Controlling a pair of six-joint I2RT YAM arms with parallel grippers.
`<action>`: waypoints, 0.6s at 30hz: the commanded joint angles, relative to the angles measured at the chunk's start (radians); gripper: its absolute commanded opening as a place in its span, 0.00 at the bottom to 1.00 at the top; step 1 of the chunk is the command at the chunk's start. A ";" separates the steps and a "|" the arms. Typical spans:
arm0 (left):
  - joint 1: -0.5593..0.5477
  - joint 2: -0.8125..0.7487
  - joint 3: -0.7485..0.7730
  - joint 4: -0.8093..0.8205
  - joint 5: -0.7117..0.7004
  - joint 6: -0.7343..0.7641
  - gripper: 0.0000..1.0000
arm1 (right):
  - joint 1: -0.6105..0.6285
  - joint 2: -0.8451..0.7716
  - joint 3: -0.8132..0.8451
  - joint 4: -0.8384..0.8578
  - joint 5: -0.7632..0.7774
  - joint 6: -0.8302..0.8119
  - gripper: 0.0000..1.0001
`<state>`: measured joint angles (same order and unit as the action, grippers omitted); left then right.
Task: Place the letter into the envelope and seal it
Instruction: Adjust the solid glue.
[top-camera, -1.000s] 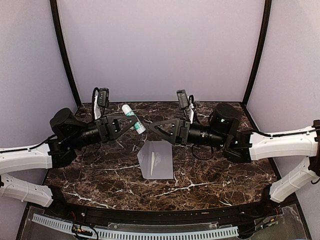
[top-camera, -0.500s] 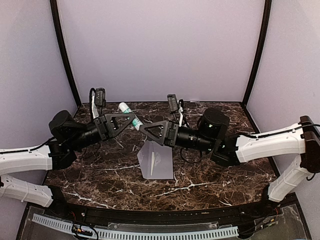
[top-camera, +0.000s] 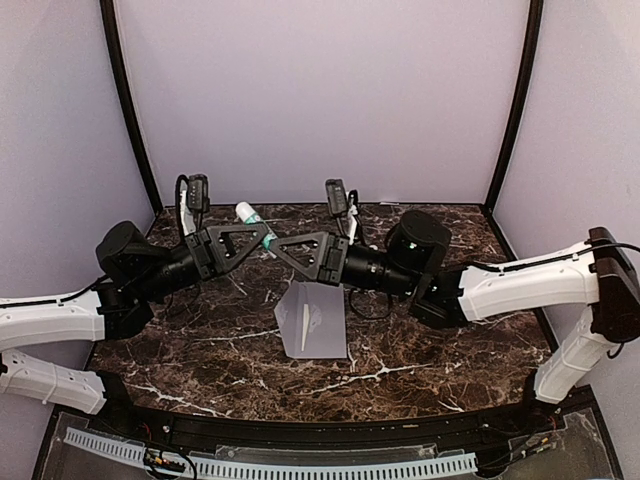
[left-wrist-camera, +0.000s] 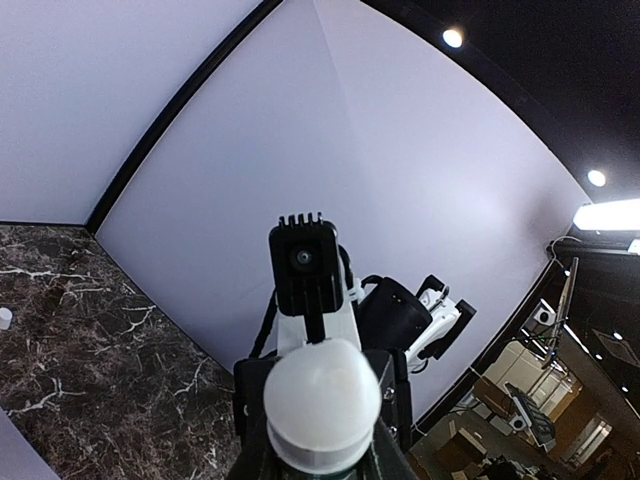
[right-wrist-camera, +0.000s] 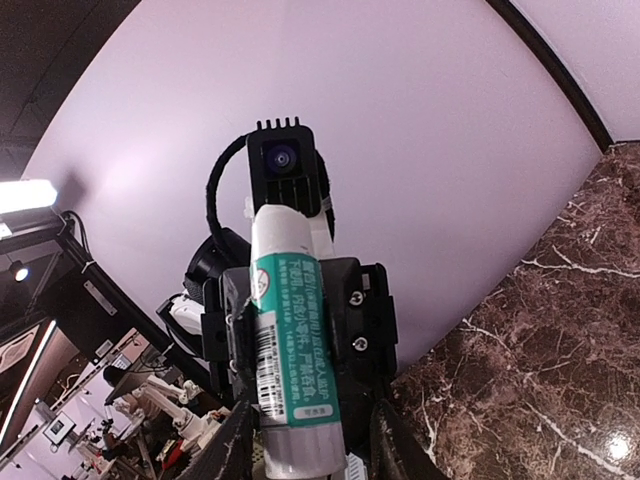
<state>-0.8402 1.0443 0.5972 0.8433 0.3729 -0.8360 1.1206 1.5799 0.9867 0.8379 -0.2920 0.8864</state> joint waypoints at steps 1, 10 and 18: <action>0.003 -0.006 -0.017 0.046 0.003 -0.004 0.00 | 0.008 0.022 0.045 0.051 -0.032 0.001 0.34; 0.003 0.011 -0.017 0.046 0.005 -0.006 0.00 | 0.008 0.028 0.056 0.046 -0.032 -0.005 0.24; 0.003 -0.005 -0.001 -0.052 0.008 0.025 0.18 | 0.007 -0.018 0.019 0.020 0.019 -0.046 0.15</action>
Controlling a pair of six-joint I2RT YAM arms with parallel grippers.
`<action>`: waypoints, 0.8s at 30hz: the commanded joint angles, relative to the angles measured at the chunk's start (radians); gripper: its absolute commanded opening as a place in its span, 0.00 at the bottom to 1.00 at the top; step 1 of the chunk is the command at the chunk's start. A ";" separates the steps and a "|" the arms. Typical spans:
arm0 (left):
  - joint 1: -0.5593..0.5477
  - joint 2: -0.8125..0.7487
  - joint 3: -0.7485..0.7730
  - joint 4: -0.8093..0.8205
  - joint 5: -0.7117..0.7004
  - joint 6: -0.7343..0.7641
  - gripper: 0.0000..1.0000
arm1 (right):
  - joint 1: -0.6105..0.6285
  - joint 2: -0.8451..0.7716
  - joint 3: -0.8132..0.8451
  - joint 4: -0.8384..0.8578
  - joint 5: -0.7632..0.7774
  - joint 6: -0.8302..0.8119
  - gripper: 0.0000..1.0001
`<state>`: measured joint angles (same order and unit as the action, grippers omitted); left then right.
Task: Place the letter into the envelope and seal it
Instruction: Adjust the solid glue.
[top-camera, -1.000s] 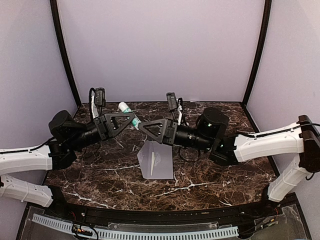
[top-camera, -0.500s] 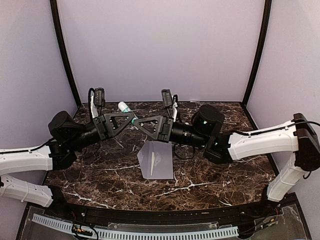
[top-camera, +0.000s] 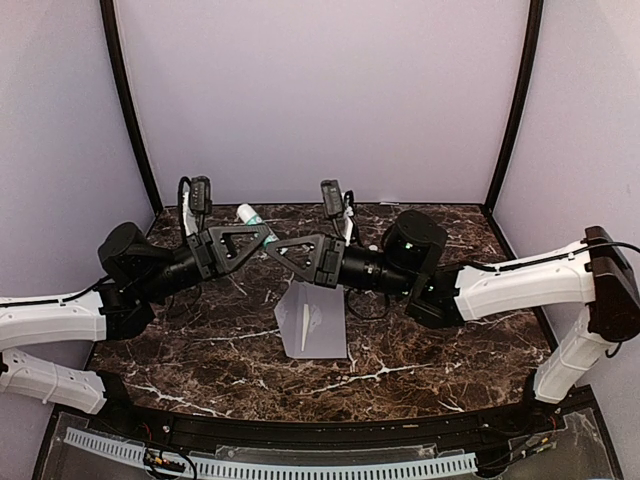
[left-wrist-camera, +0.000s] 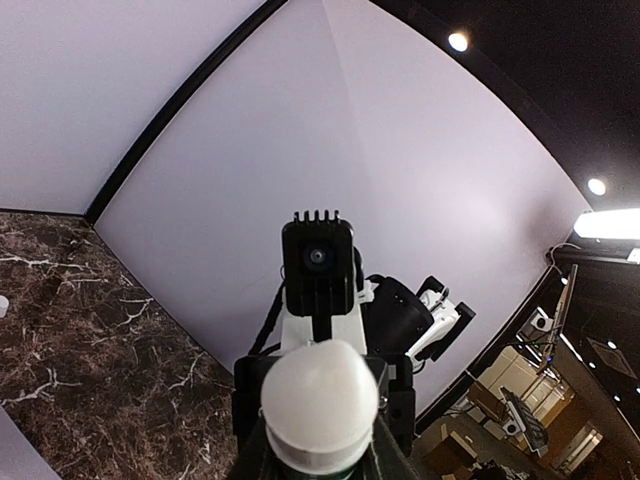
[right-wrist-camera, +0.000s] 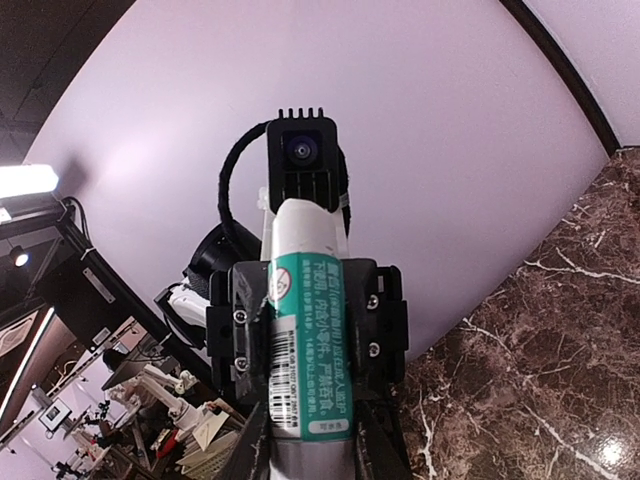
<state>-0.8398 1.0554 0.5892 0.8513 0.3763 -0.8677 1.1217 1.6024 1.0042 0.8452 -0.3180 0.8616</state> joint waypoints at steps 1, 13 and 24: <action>0.003 -0.021 0.006 -0.087 -0.003 0.059 0.29 | 0.005 -0.050 -0.003 -0.002 0.055 -0.035 0.14; 0.024 -0.056 0.098 -0.368 0.036 0.128 0.84 | -0.062 -0.169 -0.050 -0.230 0.036 -0.159 0.13; 0.143 -0.018 0.189 -0.512 0.295 0.141 0.89 | -0.070 -0.246 -0.036 -0.491 -0.107 -0.313 0.15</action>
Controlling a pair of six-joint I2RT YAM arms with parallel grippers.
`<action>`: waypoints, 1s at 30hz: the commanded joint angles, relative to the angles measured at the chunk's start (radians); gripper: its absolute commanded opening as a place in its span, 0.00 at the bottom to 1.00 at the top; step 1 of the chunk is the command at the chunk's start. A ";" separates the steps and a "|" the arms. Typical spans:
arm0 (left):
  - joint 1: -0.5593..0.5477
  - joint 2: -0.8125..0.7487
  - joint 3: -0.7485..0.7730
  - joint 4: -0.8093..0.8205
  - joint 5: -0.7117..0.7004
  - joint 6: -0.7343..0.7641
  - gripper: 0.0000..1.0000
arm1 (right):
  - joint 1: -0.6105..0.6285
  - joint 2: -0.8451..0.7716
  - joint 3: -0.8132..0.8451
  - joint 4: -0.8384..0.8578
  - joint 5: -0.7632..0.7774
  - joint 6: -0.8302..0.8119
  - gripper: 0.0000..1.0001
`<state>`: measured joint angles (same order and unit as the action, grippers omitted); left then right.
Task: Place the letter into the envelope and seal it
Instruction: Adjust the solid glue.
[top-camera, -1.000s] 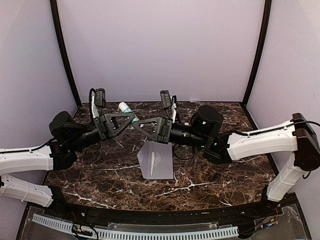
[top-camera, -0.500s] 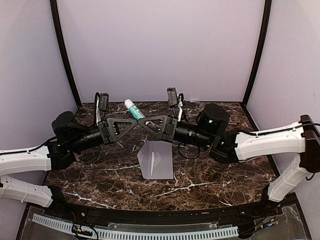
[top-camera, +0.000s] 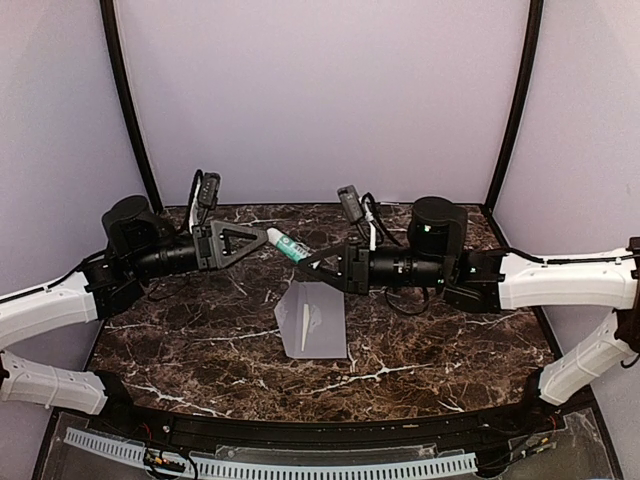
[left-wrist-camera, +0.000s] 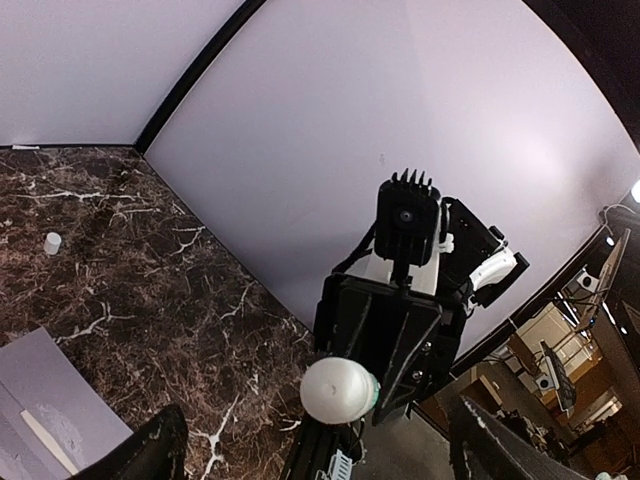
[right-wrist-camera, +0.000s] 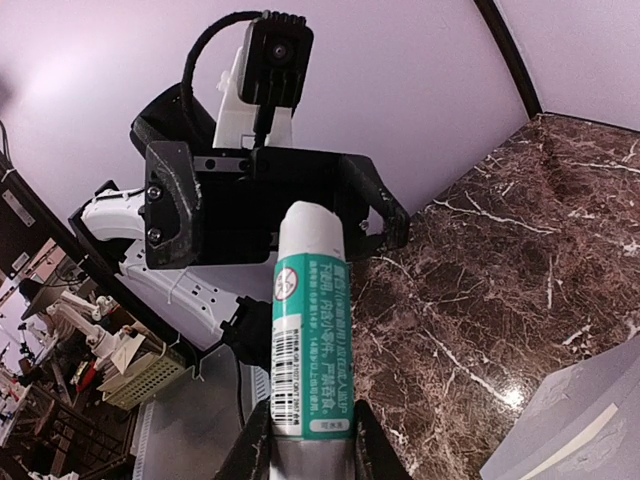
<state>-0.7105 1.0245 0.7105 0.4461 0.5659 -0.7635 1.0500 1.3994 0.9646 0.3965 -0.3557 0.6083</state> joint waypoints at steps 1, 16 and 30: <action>0.014 0.018 0.085 -0.128 0.107 0.055 0.89 | 0.001 -0.048 -0.006 -0.032 -0.081 -0.056 0.15; 0.014 0.065 0.089 -0.132 0.219 0.050 0.92 | 0.002 0.034 0.047 -0.058 -0.174 -0.069 0.15; 0.014 0.090 0.075 -0.098 0.268 0.026 0.47 | 0.002 0.069 0.094 -0.116 -0.180 -0.097 0.12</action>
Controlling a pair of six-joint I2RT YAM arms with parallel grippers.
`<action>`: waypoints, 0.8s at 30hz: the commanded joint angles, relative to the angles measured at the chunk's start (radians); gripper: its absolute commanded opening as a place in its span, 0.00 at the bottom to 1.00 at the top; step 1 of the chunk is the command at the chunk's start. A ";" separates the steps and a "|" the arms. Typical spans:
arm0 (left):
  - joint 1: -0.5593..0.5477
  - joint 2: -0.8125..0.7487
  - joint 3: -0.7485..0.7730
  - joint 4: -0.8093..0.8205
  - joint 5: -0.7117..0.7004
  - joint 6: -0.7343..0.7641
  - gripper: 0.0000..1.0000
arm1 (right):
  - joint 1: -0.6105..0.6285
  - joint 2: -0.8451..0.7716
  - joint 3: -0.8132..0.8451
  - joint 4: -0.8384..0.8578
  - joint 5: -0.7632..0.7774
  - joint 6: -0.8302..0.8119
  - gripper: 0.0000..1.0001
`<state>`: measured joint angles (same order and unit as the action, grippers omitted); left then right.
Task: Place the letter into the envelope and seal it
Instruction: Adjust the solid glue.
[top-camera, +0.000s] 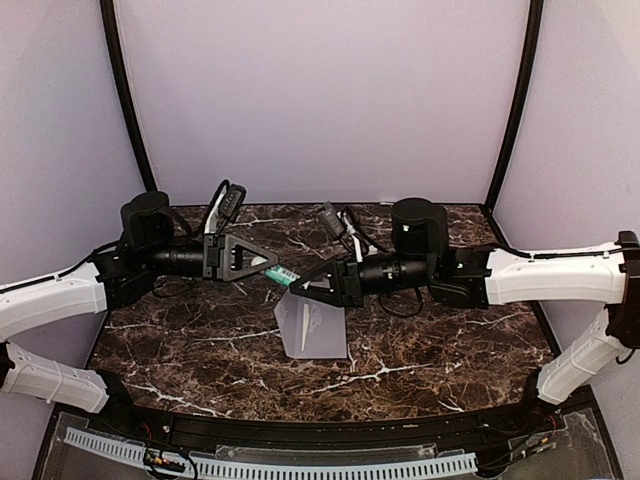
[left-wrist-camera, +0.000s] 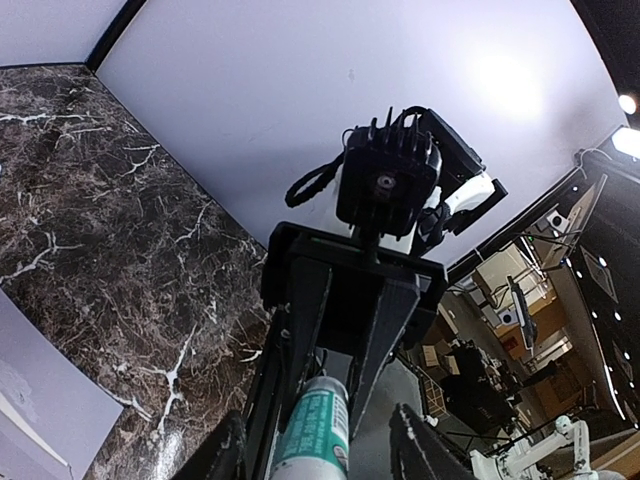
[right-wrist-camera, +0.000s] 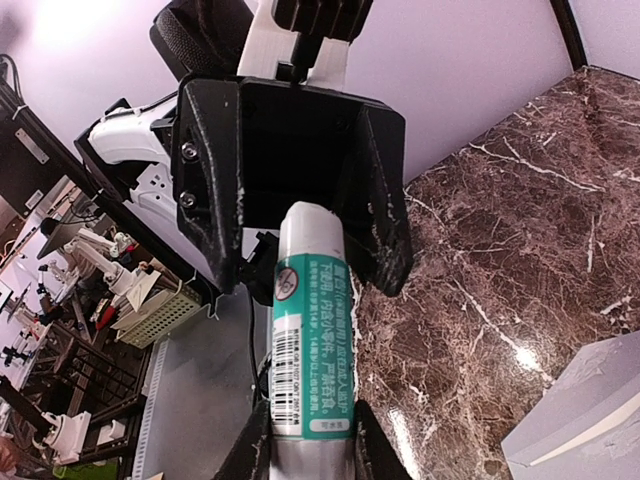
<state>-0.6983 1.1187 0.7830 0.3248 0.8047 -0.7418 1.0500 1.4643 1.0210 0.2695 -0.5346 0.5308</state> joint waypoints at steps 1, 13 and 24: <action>0.002 -0.004 0.001 0.016 0.030 0.004 0.46 | 0.003 0.004 0.038 0.012 0.000 -0.020 0.12; 0.002 0.004 -0.015 0.024 0.045 -0.009 0.35 | 0.002 0.005 0.041 0.012 0.007 -0.017 0.11; 0.002 0.013 -0.023 0.019 0.051 -0.013 0.34 | 0.002 0.010 0.044 0.007 0.004 -0.017 0.10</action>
<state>-0.6983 1.1320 0.7715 0.3244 0.8322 -0.7517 1.0500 1.4647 1.0340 0.2523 -0.5289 0.5274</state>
